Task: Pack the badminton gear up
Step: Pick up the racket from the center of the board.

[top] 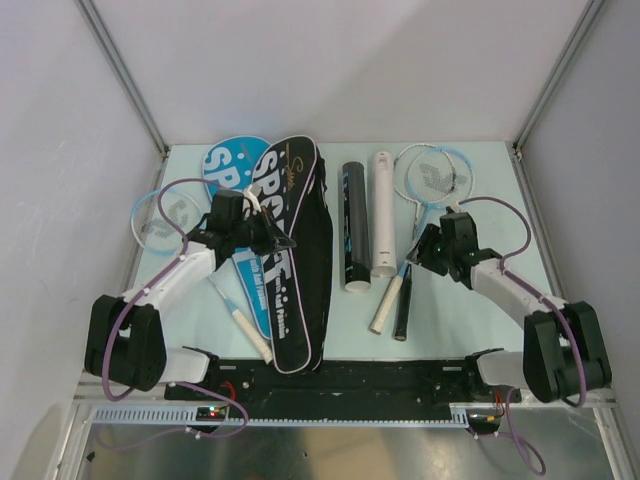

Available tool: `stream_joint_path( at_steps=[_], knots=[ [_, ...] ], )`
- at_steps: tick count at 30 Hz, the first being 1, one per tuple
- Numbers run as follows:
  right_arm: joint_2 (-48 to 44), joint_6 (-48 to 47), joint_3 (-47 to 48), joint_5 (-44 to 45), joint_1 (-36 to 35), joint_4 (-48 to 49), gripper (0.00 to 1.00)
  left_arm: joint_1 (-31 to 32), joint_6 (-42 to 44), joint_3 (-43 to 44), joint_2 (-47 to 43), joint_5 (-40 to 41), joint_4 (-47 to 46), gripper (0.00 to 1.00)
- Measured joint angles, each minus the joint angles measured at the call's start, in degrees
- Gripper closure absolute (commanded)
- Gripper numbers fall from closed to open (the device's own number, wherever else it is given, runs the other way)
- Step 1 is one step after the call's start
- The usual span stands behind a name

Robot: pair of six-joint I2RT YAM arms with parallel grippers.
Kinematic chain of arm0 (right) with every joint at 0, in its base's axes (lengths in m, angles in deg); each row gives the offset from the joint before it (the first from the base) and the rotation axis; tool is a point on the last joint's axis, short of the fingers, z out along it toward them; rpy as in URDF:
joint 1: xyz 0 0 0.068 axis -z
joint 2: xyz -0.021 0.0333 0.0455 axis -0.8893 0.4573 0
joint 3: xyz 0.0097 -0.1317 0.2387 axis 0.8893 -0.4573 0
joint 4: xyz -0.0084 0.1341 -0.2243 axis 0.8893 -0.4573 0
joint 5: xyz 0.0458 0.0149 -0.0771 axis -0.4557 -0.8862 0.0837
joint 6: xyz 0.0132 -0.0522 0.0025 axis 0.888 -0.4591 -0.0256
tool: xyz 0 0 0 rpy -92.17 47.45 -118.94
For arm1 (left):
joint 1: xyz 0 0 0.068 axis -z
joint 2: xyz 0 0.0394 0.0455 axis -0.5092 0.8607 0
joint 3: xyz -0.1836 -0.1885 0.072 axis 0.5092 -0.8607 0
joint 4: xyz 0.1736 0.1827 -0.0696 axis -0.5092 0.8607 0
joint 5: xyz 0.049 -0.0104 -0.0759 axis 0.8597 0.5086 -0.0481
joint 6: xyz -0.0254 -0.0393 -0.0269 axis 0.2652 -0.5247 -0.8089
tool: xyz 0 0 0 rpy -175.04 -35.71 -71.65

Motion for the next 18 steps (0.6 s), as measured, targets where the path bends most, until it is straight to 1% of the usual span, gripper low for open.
stream_joint_path(
  at_steps=[5, 13, 18],
  knots=[
    [6.58, -0.55, 0.94, 0.02, 2.91, 1.27, 0.54, 0.00, 0.00, 0.00, -0.72, -0.11, 0.24, 1.00],
    [14.88, -0.63, 6.40, 0.31, 4.63, 5.64, 0.58, -0.02, -0.02, 0.00, -1.22, -0.22, 0.39, 1.00],
    [19.93, -0.09, 9.70, 0.46, 5.05, 7.76, 0.65, -0.02, 0.00, 0.00, -1.22, -0.26, 0.42, 1.00]
  ],
)
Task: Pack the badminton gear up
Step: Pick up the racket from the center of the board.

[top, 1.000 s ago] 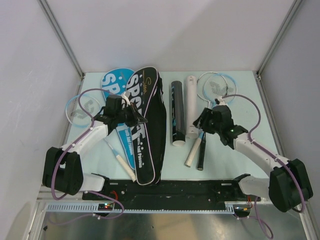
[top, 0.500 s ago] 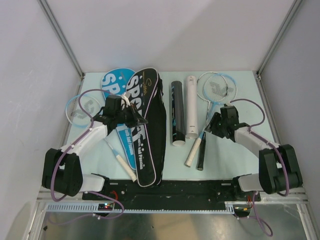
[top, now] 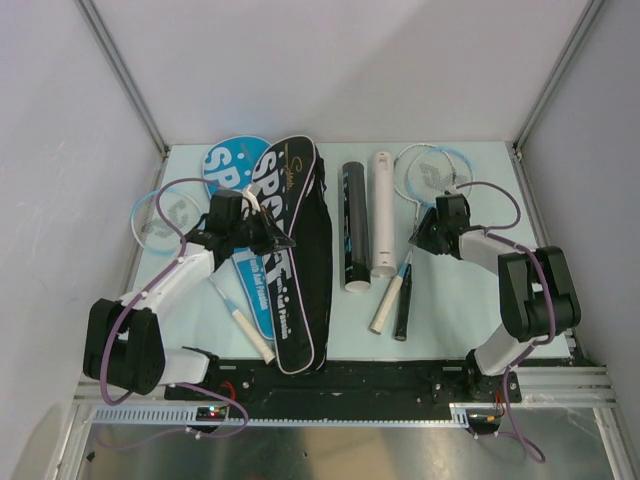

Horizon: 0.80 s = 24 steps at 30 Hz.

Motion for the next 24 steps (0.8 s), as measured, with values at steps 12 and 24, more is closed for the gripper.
stream_joint_path(
  at_steps=[12, 24],
  knots=[
    [4.46, -0.22, 3.08, 0.90, 0.26, -0.90, 0.90, -0.59, -0.02, 0.00, 0.00, -0.94, 0.00, 1.00],
    [0.22, -2.01, 4.46, -1.22, 2.19, -7.37, 0.94, -0.92, -0.04, 0.00, 0.20, -1.36, 0.02, 1.00]
  ],
)
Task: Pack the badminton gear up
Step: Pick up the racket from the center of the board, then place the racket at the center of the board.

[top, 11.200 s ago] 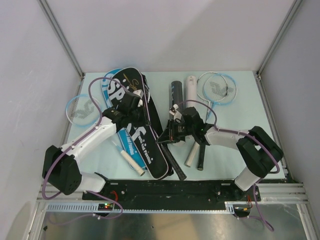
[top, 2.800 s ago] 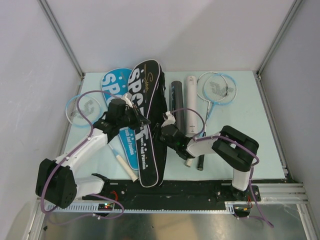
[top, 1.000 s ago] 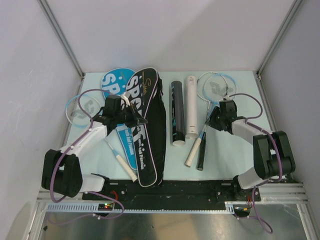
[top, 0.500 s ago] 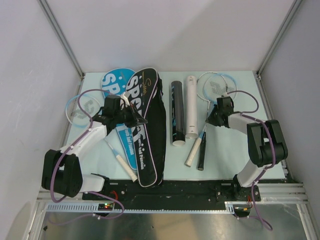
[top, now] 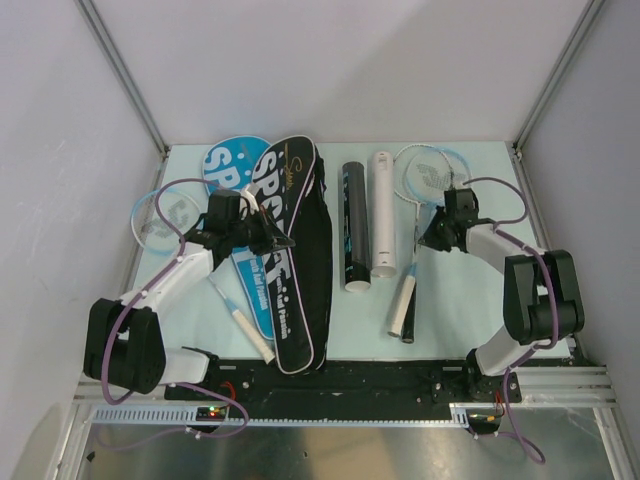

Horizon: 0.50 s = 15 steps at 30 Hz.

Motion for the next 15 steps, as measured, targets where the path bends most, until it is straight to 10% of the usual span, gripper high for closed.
stream_joint_path(
  at_steps=[15],
  knots=[
    [-1.03, -8.92, 0.09, -2.47, 13.42, -4.98, 0.90, -0.33, 0.00, 0.00, 0.04, -0.15, 0.00, 1.00]
  ],
)
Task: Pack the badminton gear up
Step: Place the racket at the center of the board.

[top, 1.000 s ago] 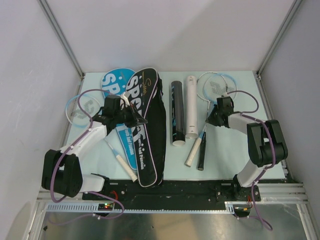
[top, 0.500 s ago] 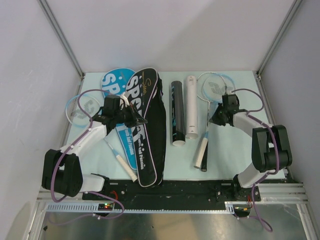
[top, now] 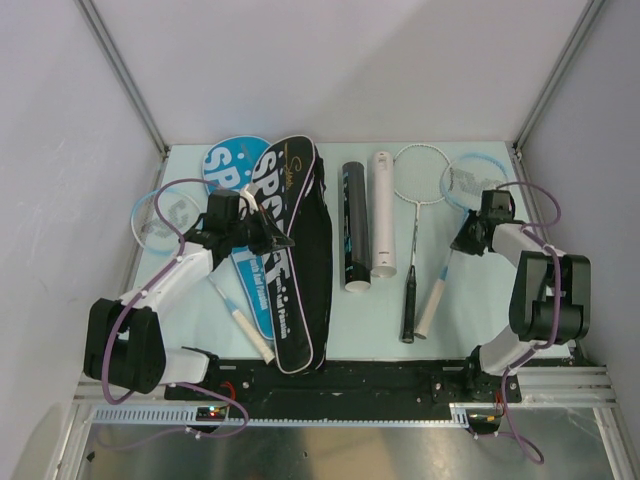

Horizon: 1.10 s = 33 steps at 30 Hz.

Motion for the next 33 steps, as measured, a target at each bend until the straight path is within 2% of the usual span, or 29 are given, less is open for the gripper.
stream_joint_path(
  at_steps=[6, 13, 21, 29, 33],
  knots=[
    [3.98, -4.17, 0.26, -0.22, 2.05, -0.52, 0.88, -0.24, 0.00, 0.00, 0.11, -0.37, 0.00, 1.00],
    [4.50, -5.68, 1.44, 0.70, 3.04, -1.73, 0.87, -0.52, 0.00, 0.00, 0.44, -0.70, -0.02, 1.00],
    [4.63, -5.22, 1.64, 1.79, 4.02, -3.61, 0.62, -0.63, -0.02, 0.00, 0.44, -0.81, 0.00, 1.00],
    [-0.55, -3.32, 1.64, 1.60, 3.56, -6.73, 0.58, -0.83, -0.02, 0.00, 0.44, -0.85, 0.00, 1.00],
    [-3.39, -1.38, 1.64, 1.60, 1.07, -6.40, 0.58, -0.90, -0.04, 0.00, 0.44, -0.87, -0.02, 1.00]
  ],
)
